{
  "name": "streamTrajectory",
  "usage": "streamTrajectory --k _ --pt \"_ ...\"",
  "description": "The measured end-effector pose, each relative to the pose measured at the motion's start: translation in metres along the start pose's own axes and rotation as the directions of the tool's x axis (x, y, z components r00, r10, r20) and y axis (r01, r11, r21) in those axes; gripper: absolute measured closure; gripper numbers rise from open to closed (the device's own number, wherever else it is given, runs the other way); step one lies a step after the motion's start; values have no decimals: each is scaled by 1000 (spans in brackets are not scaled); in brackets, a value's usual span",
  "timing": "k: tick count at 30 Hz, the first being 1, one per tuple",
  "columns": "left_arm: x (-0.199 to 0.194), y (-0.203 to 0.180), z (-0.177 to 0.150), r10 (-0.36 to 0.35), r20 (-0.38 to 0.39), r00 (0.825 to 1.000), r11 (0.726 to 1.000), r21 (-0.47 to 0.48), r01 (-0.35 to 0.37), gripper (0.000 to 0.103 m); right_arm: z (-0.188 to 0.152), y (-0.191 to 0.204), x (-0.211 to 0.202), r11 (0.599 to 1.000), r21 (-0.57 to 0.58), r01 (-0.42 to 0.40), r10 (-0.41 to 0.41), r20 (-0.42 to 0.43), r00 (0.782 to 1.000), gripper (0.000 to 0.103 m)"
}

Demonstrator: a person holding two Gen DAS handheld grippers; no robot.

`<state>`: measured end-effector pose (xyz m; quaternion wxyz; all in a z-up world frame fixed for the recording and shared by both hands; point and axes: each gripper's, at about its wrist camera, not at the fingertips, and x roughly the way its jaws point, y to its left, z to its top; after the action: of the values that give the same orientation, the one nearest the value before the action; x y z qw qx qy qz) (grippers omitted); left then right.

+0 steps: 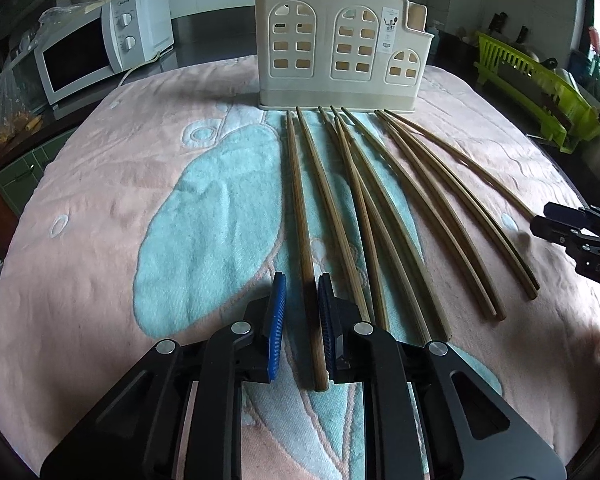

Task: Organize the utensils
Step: 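Lower the left gripper onto a bamboo chopstick while the right gripper lowers onto another, then close the left gripper on its chopstick while the right gripper closes on its own, then lift the held chopsticks and lower them into the cream holder with both grippers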

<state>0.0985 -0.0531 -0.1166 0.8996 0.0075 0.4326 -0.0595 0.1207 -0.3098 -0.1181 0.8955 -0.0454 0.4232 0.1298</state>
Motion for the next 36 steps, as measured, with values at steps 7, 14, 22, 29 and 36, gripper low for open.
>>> streamTrajectory --k 7,14,22,29,36 --pt "0 0 -1 -2 2 1000 1000 3 2 87 -1 5 6 999 -30 12 -12 -9 1000 78" --pt "0 7 2 -20 -1 1000 1000 -4 20 97 -2 6 1 1000 -25 11 -11 2 1000 94" --pt "-16 18 6 -30 51 998 999 -27 32 98 2 16 -37 1000 -11 -12 13 94 995 96" --pt "-50 29 15 -38 161 986 997 -58 48 98 18 29 -80 1000 -16 -26 29 219 975 97" --pt "-70 35 28 -74 210 975 995 -50 86 98 45 38 -102 999 -37 -34 43 284 958 97"
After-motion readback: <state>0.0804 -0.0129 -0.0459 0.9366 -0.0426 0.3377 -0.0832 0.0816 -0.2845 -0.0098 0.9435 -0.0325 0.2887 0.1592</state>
